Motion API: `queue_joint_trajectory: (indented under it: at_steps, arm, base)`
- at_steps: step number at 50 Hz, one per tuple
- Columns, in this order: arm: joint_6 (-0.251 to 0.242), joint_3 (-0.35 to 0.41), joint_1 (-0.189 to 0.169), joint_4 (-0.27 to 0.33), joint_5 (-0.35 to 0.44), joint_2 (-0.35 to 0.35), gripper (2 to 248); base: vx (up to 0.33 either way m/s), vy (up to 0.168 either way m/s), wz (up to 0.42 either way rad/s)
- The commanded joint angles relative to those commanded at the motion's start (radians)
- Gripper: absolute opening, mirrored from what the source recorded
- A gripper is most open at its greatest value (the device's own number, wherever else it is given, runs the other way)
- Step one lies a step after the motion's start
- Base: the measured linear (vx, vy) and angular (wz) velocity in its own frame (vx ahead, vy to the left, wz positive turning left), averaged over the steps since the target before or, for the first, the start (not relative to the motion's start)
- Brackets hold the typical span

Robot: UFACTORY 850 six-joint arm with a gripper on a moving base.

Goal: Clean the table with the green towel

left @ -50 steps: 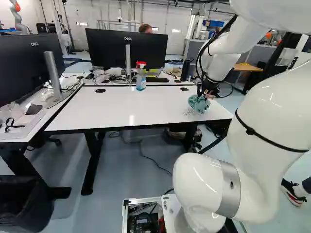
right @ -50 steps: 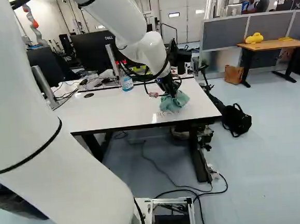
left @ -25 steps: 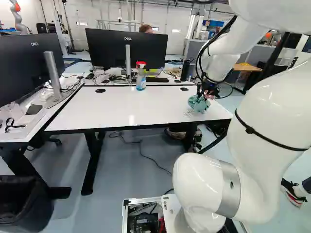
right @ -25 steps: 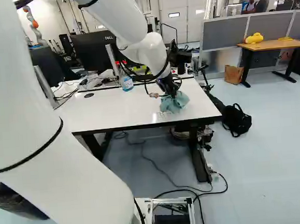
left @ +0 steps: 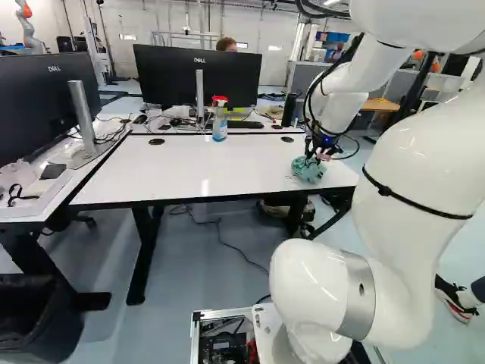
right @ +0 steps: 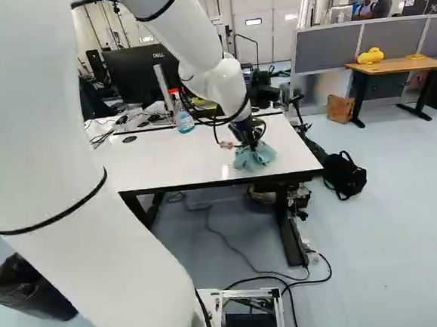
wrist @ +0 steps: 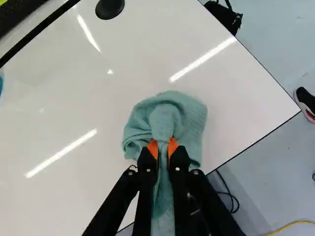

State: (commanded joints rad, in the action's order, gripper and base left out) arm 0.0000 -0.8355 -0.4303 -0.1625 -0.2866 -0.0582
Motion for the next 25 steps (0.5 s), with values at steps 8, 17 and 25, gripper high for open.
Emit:
queue_joint_trajectory:
  at_steps: [8, 17, 25]
  arm:
    - [0.0, -0.005, 0.0, 0.0, -0.001, -0.026, 42]
    - [0.0, -0.011, 0.0, 0.0, -0.008, -0.053, 42]
    - [0.0, -0.011, 0.0, 0.0, -0.02, -0.053, 42]
  base:
    - [0.0, 0.0, 0.0]
    - [0.0, 0.0, 0.0]
    - [0.0, 0.0, 0.0]
